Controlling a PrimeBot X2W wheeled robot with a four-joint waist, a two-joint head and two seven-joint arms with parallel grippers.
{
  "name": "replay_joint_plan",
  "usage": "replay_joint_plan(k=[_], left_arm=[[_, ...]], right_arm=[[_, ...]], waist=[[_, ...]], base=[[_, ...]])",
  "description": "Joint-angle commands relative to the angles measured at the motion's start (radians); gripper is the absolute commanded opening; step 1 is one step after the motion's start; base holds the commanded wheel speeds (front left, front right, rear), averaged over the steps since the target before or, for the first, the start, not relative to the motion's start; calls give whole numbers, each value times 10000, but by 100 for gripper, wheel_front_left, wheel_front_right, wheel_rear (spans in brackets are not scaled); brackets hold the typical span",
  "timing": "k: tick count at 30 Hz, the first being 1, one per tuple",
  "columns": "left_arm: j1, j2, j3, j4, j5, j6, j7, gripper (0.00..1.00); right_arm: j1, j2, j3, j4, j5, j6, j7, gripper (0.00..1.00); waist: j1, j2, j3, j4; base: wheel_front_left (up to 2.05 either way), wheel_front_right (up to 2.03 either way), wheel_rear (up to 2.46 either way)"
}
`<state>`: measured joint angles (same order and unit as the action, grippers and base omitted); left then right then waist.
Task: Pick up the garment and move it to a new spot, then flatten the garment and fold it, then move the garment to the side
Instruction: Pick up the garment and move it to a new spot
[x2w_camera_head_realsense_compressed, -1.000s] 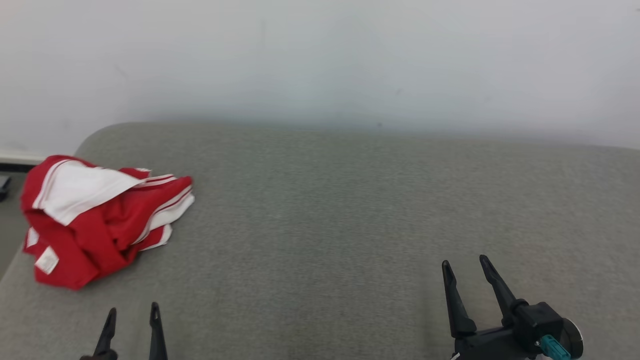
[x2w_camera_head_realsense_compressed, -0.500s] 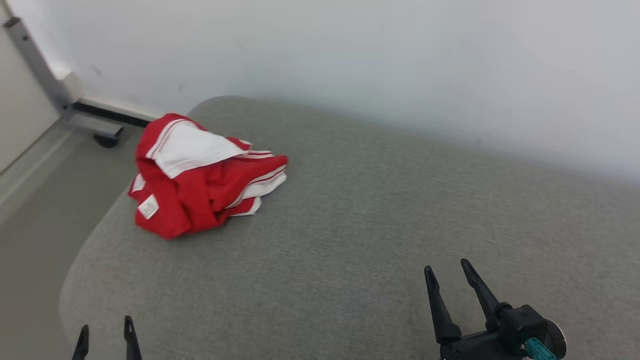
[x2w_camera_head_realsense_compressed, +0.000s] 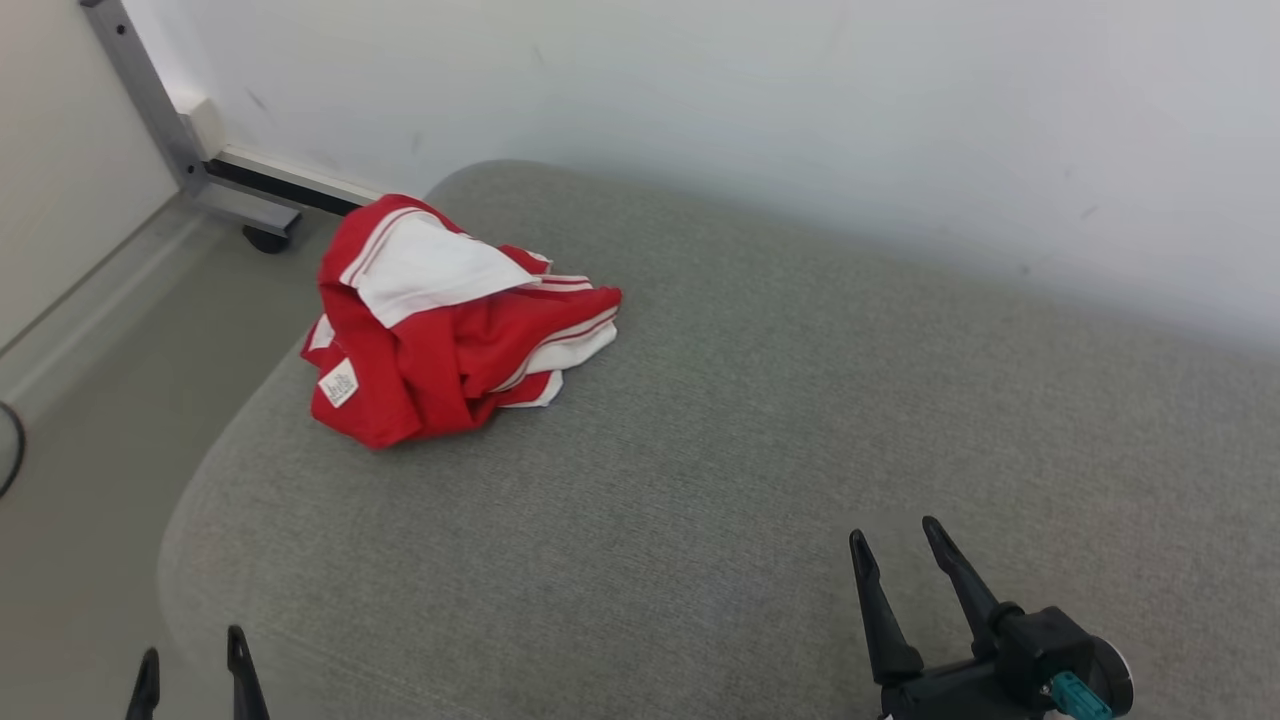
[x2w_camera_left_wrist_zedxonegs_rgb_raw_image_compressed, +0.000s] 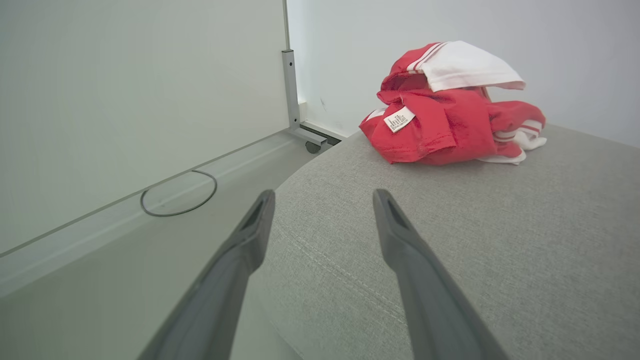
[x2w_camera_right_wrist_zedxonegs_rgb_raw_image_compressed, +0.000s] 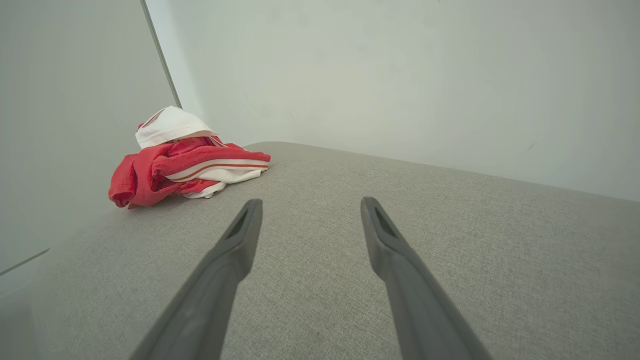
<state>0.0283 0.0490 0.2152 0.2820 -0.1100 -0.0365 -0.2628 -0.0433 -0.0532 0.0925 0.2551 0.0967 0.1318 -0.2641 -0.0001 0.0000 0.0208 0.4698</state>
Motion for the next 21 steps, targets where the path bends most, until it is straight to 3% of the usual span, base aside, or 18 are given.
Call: replay_joint_plan(k=[1, 9, 15, 21], left_arm=[[-316, 27, 98, 83, -131, -87, -33, 100], [-1703, 241, 812, 386, -315, -595, -33, 100], [-2975, 1022, 973, 868, -271, -778, -33, 100], [-4808, 2155, 631, 2101, -591, -925, 5, 100]], right_arm=[[-148, -87, -4, -7, -68, -21, -6, 100], [-543, -554, 107, -94, -36, -22, -6, 100], [-782, -822, 84, -240, -19, -22, -6, 100], [-1093, -1103, 201, -392, -1, -21, -5, 100]], waist=[[1, 0, 341, -342], [1, 0, 1308, -1323], [1, 0, 1923, -1906], [1, 0, 2612, -2454]], base=[[0, 0, 0], [0, 0, 0], [0, 0, 0], [0, 0, 0]])
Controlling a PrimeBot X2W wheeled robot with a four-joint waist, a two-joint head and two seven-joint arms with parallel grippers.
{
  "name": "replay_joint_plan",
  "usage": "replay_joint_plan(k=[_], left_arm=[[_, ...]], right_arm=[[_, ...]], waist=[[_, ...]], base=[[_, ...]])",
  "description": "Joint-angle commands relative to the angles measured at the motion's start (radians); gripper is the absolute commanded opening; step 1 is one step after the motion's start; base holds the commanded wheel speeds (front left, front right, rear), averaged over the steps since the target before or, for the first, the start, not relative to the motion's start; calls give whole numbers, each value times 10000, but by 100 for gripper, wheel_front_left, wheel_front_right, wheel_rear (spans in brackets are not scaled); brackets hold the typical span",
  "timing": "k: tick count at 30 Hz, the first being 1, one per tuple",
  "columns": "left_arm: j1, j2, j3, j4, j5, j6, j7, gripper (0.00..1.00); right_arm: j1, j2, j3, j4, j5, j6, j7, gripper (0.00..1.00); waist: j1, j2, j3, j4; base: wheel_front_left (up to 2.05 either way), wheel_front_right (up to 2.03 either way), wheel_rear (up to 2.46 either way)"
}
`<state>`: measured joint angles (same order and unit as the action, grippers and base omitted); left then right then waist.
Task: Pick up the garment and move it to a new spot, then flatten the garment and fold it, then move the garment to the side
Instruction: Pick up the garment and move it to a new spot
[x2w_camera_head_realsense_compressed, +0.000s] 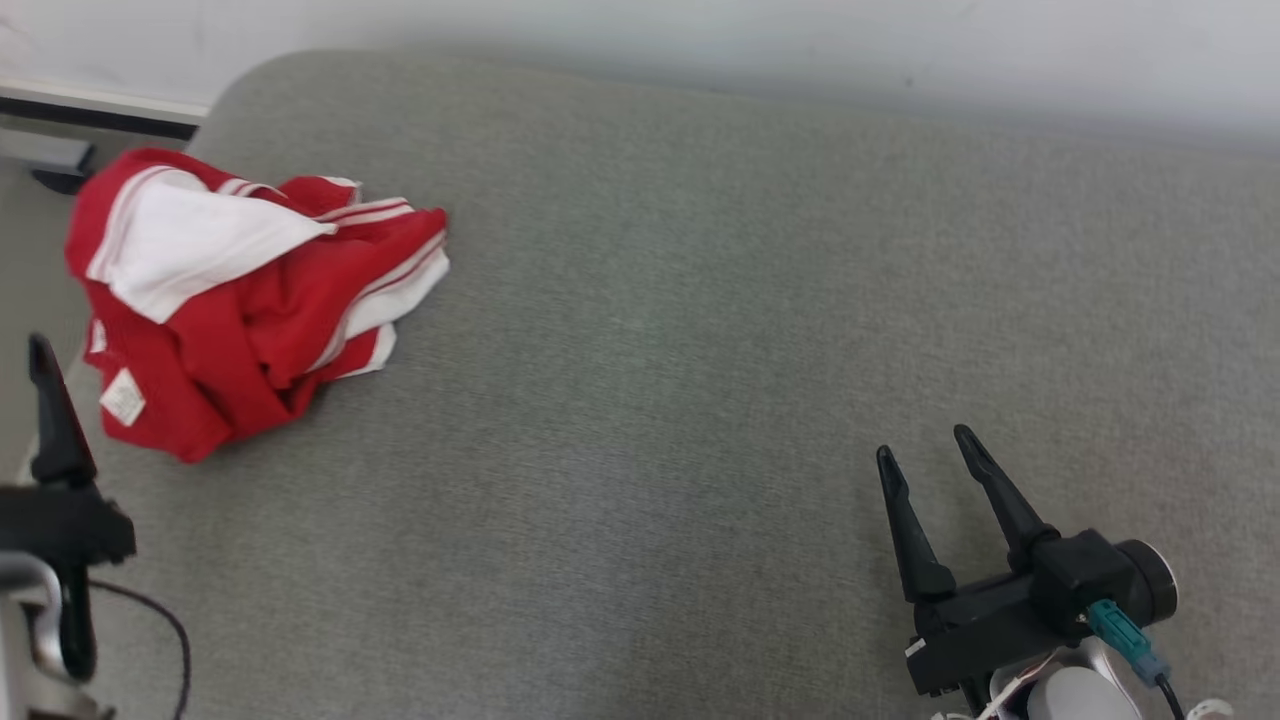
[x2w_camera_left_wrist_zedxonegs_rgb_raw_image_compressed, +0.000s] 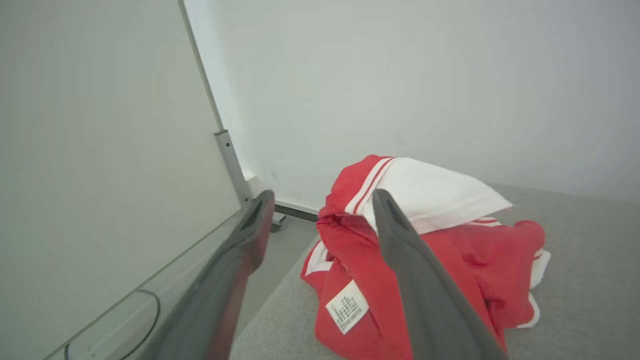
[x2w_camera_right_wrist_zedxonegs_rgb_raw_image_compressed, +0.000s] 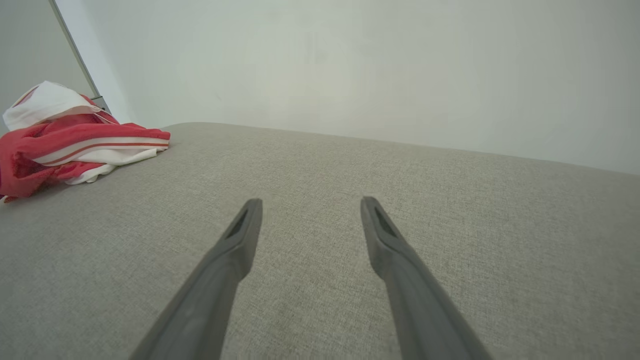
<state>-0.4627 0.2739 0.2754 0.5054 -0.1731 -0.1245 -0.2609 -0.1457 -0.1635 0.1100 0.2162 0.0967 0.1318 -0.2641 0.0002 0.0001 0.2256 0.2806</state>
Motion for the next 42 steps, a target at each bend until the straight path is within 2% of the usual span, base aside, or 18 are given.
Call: replay_joint_plan(k=[1, 4, 12, 15, 17, 20, 21, 22, 26, 33, 39, 42], left_arm=[[-243, 66, -63, 98, -68, -63, 50, 100], [-1145, 675, -499, 855, -549, -44, 299, 100], [-2561, 1734, -1748, 2577, -1670, -50, 1176, 100], [-2900, 1881, -1718, 3224, -1710, 24, 1276, 100], [-3178, 1943, -1700, 3785, -1667, 270, 1214, 100], [-3341, 1856, -1669, 4297, -1778, 408, 1152, 100], [-3375, 1866, -1659, 4446, -1769, 466, 1104, 31], [-3390, 1864, -1681, 4596, -1754, 480, 1037, 0], [-3508, 1839, -1684, 5070, -1840, 446, 782, 0], [-3811, 2233, -2039, 5297, -1632, 176, 287, 0], [-4399, 2352, -2705, 4648, -1436, -32, 46, 0], [-4680, 2089, -3350, 4169, -1687, -53, 21, 0]], right_arm=[[-114, -35, 37, -19, 16, -22, -5, 100], [-244, -124, 144, -55, 43, -21, -5, 100], [-403, -335, 249, -155, 78, -22, -5, 100], [-446, -362, 286, -226, 63, -22, -5, 100], [-509, -406, 271, -259, 81, -21, -5, 100], [-510, -365, 297, -234, 91, -23, -5, 100], [-508, -344, 303, -217, 92, -23, -5, 100], [-506, -318, 311, -211, 89, -21, -5, 100], [-415, -243, 318, -179, 62, -23, -5, 100], [-268, 54, 332, 34, 176, -21, -7, 100], [-46, 327, 271, 243, 258, -21, -5, 100], [139, 527, 202, 370, 351, -23, -5, 100]], waist=[[-2, -1, 656, -630], [-2, -1, 935, -876], [-2, -1, 1461, -1298], [-2, -1, 1592, -1415], [-2, -1, 1651, -1481], [-2, -1, 1604, -1527], [-2, -1, 1569, -1544], [-2, -1, 1523, -1559], [-2, -1, 1298, -1582], [-2, -1, 523, -1685], [-2, -1, -231, -1818], [-2, -1, -752, -1961]], base=[[0, 0, 0], [0, 0, 0], [0, 0, 0], [0, 0, 0], [0, 0, 0], [0, 0, 0], [0, 0, 0], [0, 0, 0], [0, 0, 0], [0, 0, 0], [0, 0, 0], [0, 0, 0]])
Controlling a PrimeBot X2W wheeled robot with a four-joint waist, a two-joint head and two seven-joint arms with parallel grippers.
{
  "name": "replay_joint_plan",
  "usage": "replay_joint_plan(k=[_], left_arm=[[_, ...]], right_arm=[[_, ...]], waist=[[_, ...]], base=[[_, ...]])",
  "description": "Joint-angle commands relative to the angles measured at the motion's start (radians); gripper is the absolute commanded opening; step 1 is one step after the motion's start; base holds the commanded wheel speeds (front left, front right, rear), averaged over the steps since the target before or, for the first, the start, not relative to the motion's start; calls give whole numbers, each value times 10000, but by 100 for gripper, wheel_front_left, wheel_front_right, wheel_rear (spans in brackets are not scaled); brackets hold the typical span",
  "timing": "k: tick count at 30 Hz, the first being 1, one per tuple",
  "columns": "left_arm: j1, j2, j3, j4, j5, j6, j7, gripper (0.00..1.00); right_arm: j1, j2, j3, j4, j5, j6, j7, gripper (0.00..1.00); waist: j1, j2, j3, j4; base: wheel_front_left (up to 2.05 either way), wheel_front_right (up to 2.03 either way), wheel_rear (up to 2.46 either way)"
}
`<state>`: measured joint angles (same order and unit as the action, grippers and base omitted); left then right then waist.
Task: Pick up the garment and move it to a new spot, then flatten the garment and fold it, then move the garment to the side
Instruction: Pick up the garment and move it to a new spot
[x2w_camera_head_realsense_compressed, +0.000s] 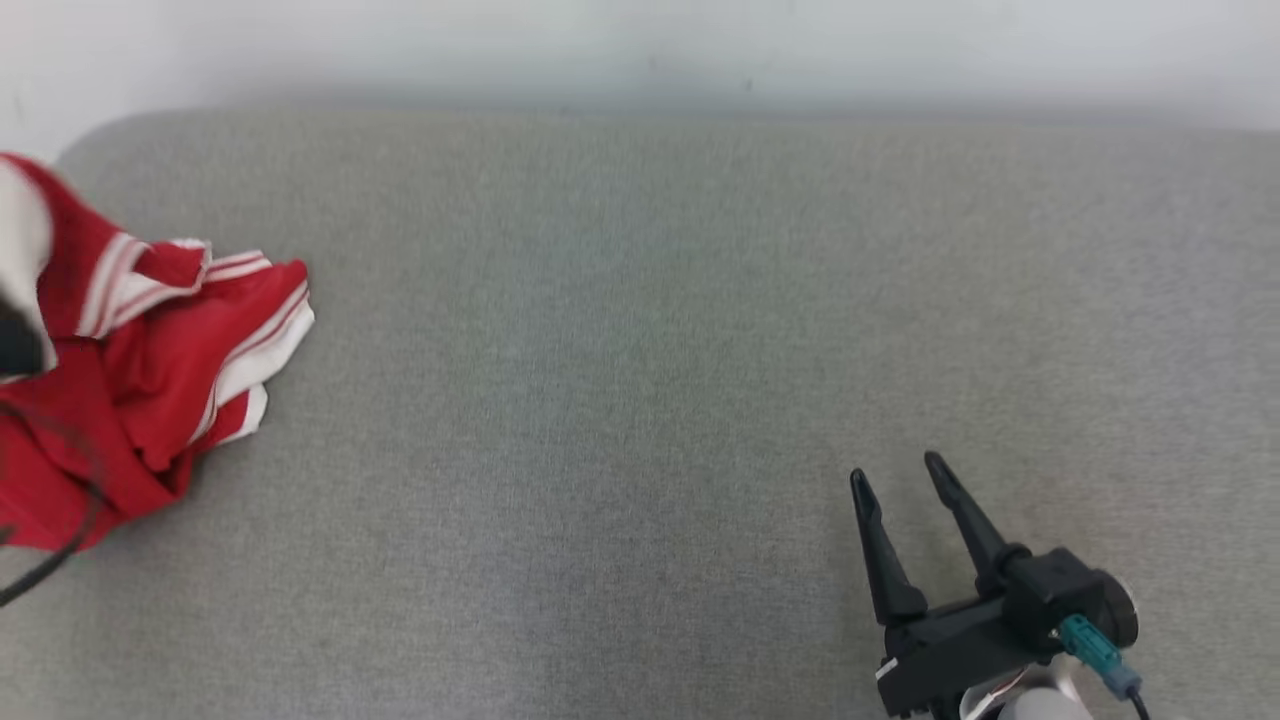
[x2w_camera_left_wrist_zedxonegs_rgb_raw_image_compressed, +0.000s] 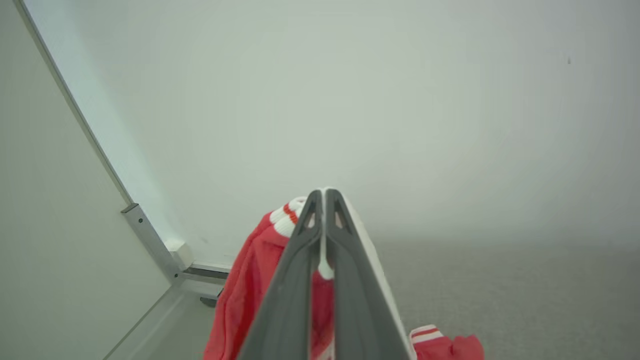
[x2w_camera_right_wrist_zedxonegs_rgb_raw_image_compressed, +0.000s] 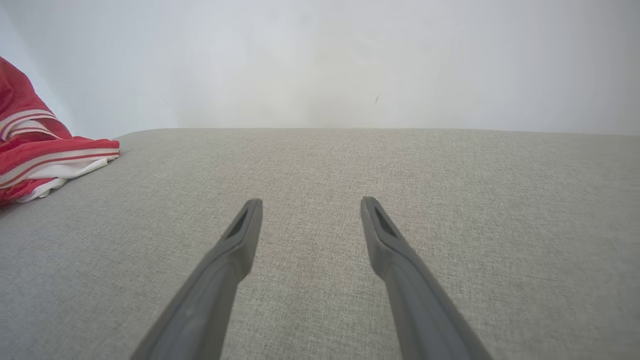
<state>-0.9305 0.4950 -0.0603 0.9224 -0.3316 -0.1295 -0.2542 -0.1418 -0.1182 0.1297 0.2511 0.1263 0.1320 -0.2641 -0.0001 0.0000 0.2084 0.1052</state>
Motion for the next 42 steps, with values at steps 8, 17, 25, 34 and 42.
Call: replay_joint_plan(k=[8, 17, 25, 34, 42], left_arm=[[-190, -749, -2103, -1738, -1220, -1, 205, 0], [338, -2302, -3511, -3515, -2412, -3, 71, 0], [651, -4040, -4658, -3963, -2689, -4, -104, 0], [1147, -4379, -4731, -3077, -2118, 225, -114, 1], [3008, -3980, -3640, -2580, -1466, 379, -116, 100]], right_arm=[[635, 393, -124, 168, 146, -25, -5, 100], [982, 505, -544, 221, 39, -23, -5, 100], [907, 586, -539, 237, -30, -25, -5, 100], [629, 635, -549, 236, 117, -23, -5, 100], [676, 668, -804, 137, 115, -25, -5, 100]], waist=[[1, 0, -1636, -857], [1, 0, -1914, -1406], [1, 0, -1696, -1839], [1, 0, -1207, -2325], [1, 0, -1251, -2365]], base=[[0, 0, 0], [0, 0, 0], [0, 0, 0], [0, 0, 0], [0, 0, 0]])
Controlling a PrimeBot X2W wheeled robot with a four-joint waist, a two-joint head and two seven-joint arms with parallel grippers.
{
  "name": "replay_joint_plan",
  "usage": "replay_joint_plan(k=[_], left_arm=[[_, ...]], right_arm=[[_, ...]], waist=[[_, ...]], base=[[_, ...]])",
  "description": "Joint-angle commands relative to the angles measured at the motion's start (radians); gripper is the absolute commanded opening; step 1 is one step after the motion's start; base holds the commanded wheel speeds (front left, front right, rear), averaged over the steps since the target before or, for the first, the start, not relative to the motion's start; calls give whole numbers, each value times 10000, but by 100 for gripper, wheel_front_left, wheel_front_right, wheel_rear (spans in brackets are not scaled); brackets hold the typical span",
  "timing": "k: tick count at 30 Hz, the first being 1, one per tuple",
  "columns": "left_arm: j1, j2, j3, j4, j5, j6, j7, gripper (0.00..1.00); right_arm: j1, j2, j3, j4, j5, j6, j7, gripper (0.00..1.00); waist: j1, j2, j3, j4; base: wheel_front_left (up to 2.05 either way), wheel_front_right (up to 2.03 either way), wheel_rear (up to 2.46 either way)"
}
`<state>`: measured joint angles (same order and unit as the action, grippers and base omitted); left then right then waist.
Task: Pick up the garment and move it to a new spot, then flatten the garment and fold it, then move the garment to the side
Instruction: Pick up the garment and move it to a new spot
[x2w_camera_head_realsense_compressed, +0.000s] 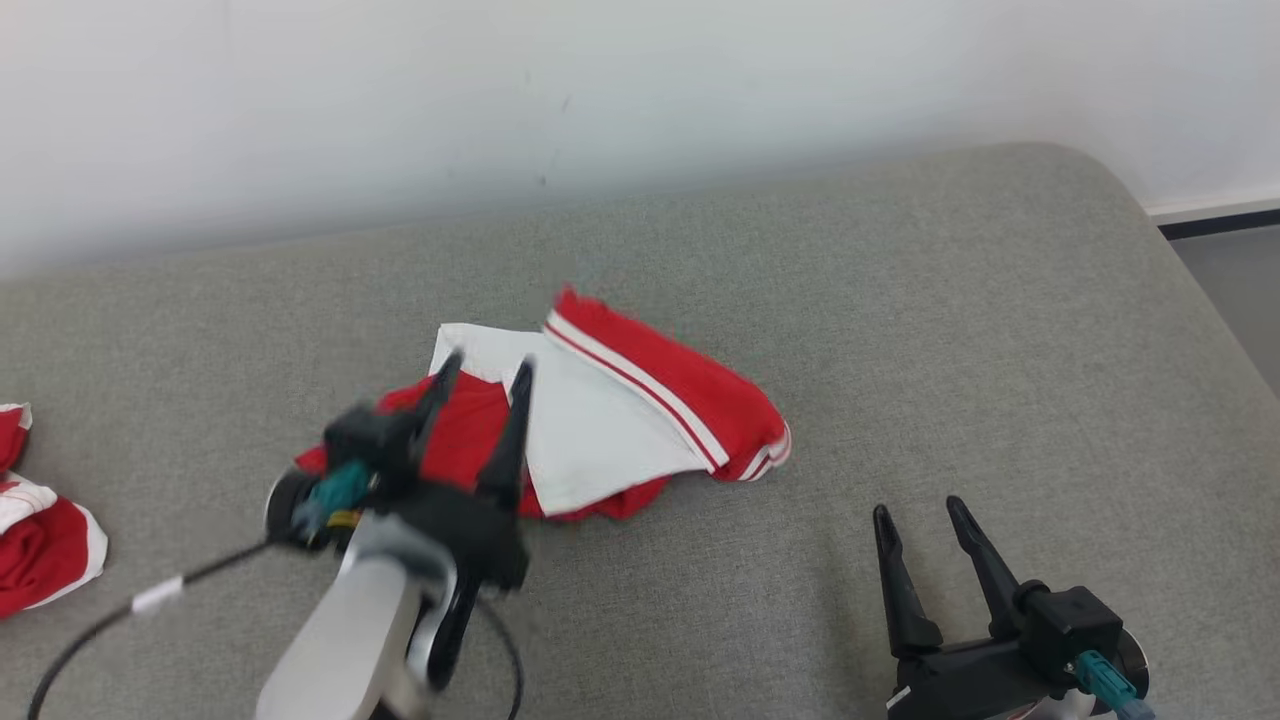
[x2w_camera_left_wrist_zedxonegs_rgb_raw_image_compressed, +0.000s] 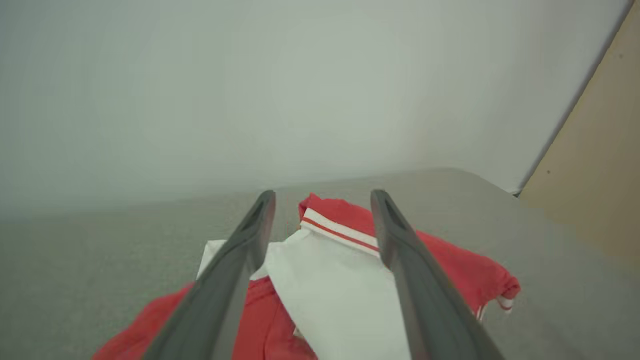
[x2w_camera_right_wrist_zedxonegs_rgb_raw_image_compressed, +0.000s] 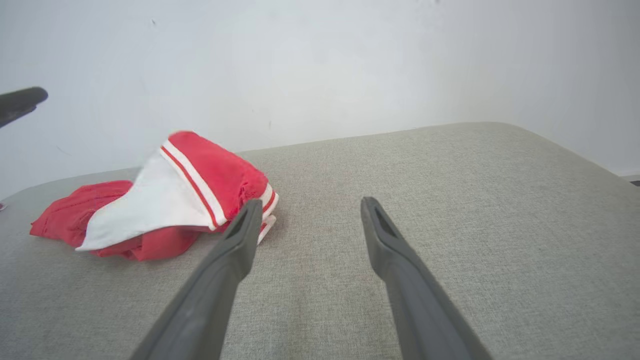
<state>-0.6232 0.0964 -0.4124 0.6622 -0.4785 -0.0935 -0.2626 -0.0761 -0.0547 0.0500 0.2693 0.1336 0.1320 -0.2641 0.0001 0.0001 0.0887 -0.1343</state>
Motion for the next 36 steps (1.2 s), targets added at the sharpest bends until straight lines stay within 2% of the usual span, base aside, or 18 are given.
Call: replay_joint_plan(k=[1, 9, 18, 26, 36], left_arm=[[296, 60, 93, -8, 100, 41, -32, 100], [3205, 262, 2271, -1489, 1161, 322, -33, 100], [5589, -15, 4154, -3117, 2625, 164, -33, 100], [6886, -314, 5052, -3927, 3442, -22, -34, 100], [7548, -456, 5135, -4389, 3629, -140, -34, 100]], right_arm=[[38, 36, -9, -72, 26, -25, -5, 100], [176, 37, -110, -198, -95, -23, -5, 100], [412, 42, -93, -149, -155, -25, -5, 100], [628, -28, 131, -48, -166, -23, -5, 100], [794, -42, 350, 42, -134, -25, -5, 100]], waist=[[-1, -1, -103, 38], [-1, -1, -550, 320], [-1, -1, -976, 642], [-1, -1, -1239, 810], [-1, -1, -1289, 997]], base=[[0, 0, 0], [0, 0, 0], [0, 0, 0], [0, 0, 0], [0, 0, 0]])
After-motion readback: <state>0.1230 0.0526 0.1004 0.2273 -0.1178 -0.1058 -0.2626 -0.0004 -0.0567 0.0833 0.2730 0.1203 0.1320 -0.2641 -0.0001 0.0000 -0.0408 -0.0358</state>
